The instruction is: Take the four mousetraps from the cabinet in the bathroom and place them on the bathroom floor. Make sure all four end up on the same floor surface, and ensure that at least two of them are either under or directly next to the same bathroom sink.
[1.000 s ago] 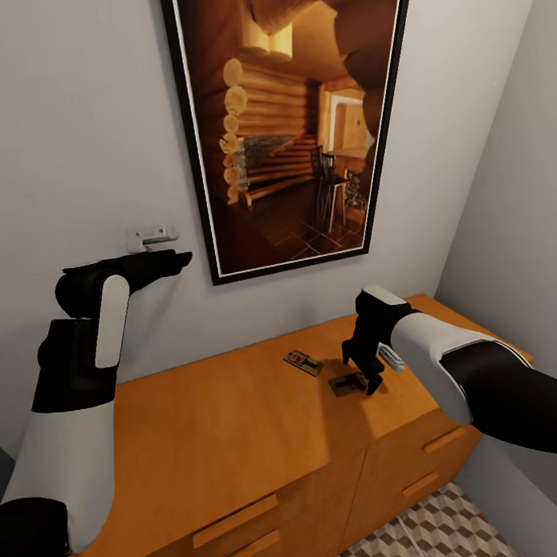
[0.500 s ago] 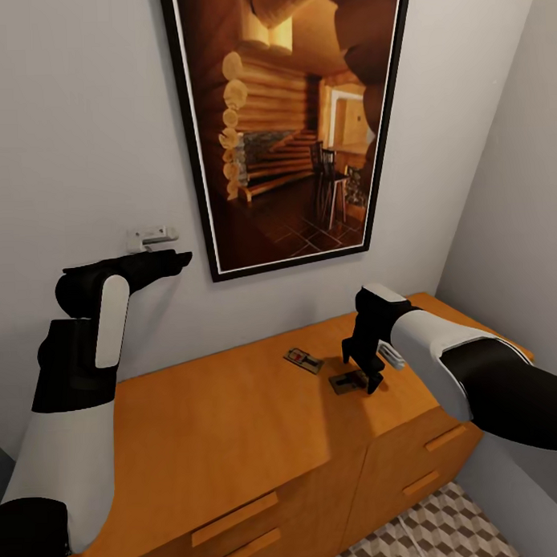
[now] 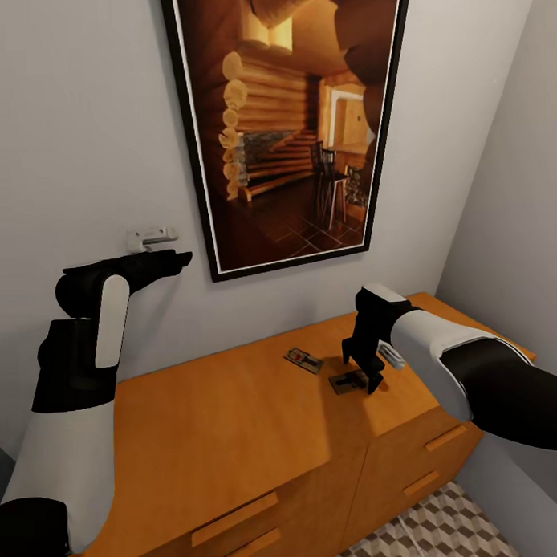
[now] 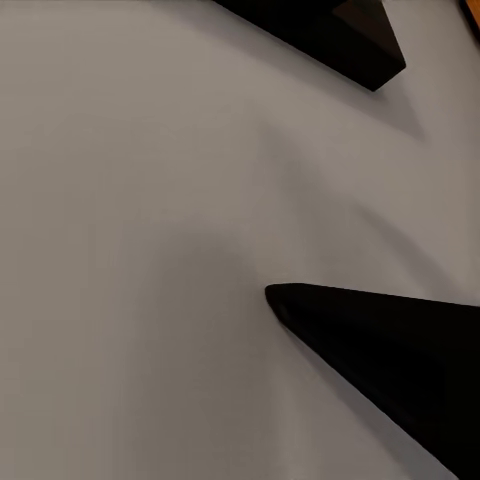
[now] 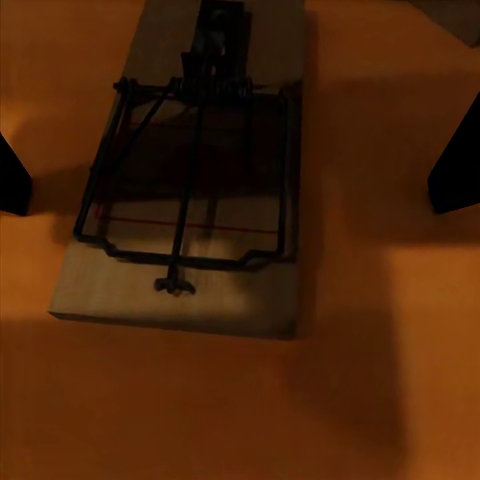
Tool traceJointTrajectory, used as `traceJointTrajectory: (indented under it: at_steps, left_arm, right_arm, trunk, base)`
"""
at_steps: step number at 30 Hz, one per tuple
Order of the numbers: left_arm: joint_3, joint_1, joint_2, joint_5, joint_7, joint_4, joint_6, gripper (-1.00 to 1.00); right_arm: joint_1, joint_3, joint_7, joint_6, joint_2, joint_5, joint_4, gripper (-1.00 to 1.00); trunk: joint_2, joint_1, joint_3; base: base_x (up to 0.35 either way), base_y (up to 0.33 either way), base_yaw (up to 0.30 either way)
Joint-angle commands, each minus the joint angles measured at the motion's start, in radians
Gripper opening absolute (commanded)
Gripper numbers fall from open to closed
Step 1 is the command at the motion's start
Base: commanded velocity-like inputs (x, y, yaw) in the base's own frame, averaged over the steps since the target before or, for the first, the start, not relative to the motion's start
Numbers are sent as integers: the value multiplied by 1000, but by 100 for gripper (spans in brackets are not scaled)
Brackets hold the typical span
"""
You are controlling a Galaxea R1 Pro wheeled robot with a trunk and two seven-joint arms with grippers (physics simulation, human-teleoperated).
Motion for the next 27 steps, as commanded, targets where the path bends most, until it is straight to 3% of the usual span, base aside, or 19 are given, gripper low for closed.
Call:
traceJointTrajectory:
  at_steps: [1, 7, 27]
  left_arm:
    - [-2, -1, 1, 3, 11, -1, 4, 100]
    - [-2, -1, 1, 3, 11, -1, 4, 100]
    - [-2, -1, 1, 3, 11, -1, 4, 100]
  right_arm:
    - [26, 16, 23, 7, 0, -8, -2, 100]
    - [26, 16, 23, 7, 0, -8, -2, 100]
    - [27, 16, 23, 7, 0, -8, -1, 100]
  trunk:
    - [0, 0, -1]
    - [-28, 16, -14]
    - [-28, 16, -14]
  base:
    - [0, 0, 0]
    - [0, 0, 0]
    - [0, 0, 0]
